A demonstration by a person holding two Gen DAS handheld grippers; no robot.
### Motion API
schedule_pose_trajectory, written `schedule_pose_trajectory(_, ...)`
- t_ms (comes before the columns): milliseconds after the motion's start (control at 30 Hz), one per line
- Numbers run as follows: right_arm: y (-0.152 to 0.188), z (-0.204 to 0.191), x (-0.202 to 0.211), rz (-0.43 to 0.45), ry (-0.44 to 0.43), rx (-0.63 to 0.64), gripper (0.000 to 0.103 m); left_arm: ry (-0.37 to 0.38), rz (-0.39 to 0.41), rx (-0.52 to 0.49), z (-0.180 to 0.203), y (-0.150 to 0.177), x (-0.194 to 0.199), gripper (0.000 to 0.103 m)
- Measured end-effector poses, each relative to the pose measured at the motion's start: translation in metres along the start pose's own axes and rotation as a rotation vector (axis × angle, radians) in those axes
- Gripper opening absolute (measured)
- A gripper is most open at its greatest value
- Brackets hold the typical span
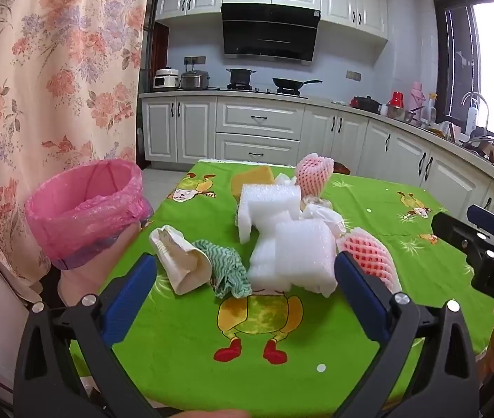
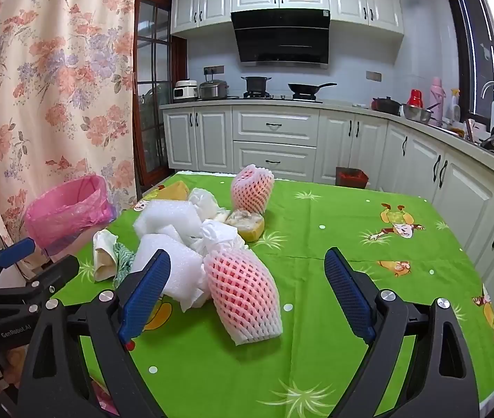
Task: Collect trash
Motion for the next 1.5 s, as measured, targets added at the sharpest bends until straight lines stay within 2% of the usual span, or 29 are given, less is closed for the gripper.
schedule_pose_trajectory(1500,-0.002,-0.006,0.001,0.006,-0.005,-0.002,0.084,-0.012,-0.022,0.019,-0.007,0.005,0.002,0.099)
Point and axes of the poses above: each gripper's, at about its wrist camera, not at the fingertips, and x roughly against the way its jaws point, z to its right, y to its underside, the point moved 7 cm from there along -x, roughly the way its jaws point, and after that the axes turned 10 degrees about -z, right-handed, at the moved point
